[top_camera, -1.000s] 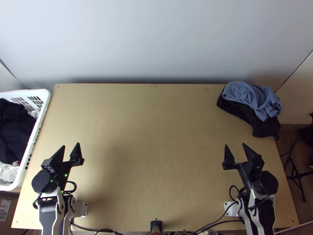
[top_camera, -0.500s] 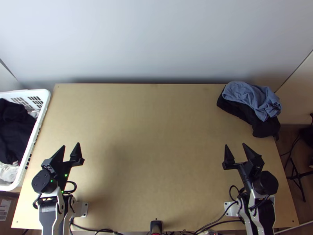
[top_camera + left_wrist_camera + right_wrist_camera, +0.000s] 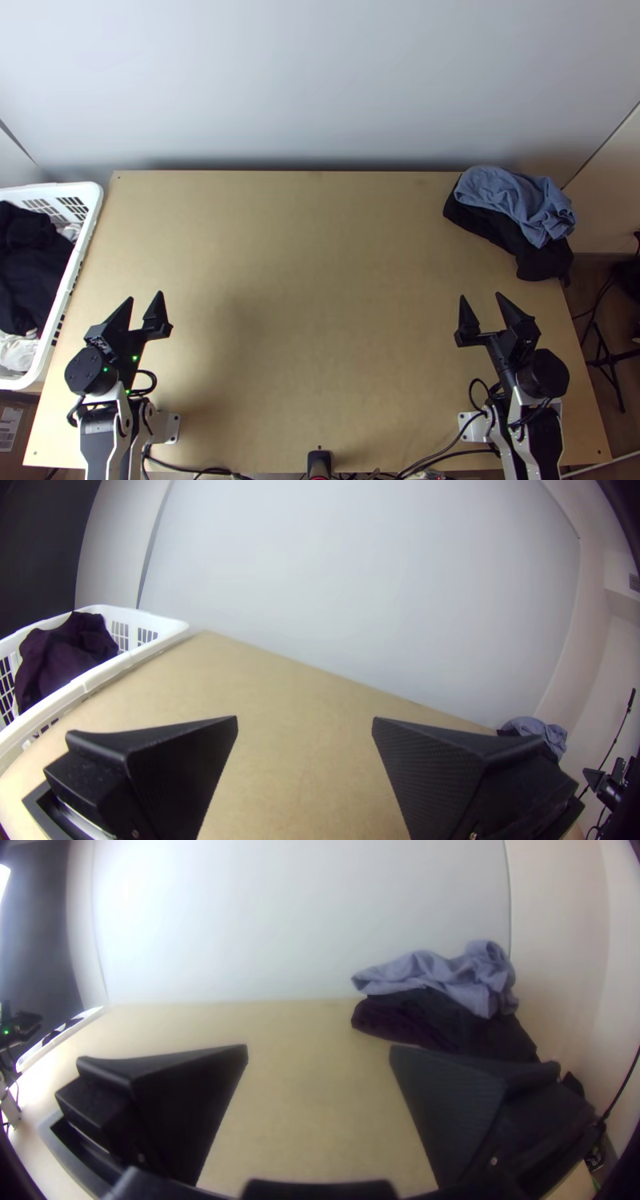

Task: Fold the t-shirt

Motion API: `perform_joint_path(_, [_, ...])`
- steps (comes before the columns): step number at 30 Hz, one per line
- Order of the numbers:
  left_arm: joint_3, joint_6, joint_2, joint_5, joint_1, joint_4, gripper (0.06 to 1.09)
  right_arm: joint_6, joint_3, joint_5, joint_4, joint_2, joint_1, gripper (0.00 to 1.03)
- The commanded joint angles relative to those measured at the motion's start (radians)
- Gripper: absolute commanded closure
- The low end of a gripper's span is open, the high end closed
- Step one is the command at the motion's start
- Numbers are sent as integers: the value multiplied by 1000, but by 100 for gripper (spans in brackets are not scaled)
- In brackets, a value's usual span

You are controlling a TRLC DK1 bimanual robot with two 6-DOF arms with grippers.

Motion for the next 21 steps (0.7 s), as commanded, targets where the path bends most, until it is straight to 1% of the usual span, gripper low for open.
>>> perform_joint_path(1, [0,0,0,-1,0,0,10,0,1,0,0,0,0,4])
perform_joint_path(15, [0,0,0,-1,-18,0,10,0,1,0,0,0,0,4])
perform_joint_path(19, [-1,0,0,1,-16,0,10,-7,1,57,-6,-1,-9,4])
perform_joint_path(21, [-1,0,0,-1,-16,0,10,-11,1,64,-6,-1,-26,4])
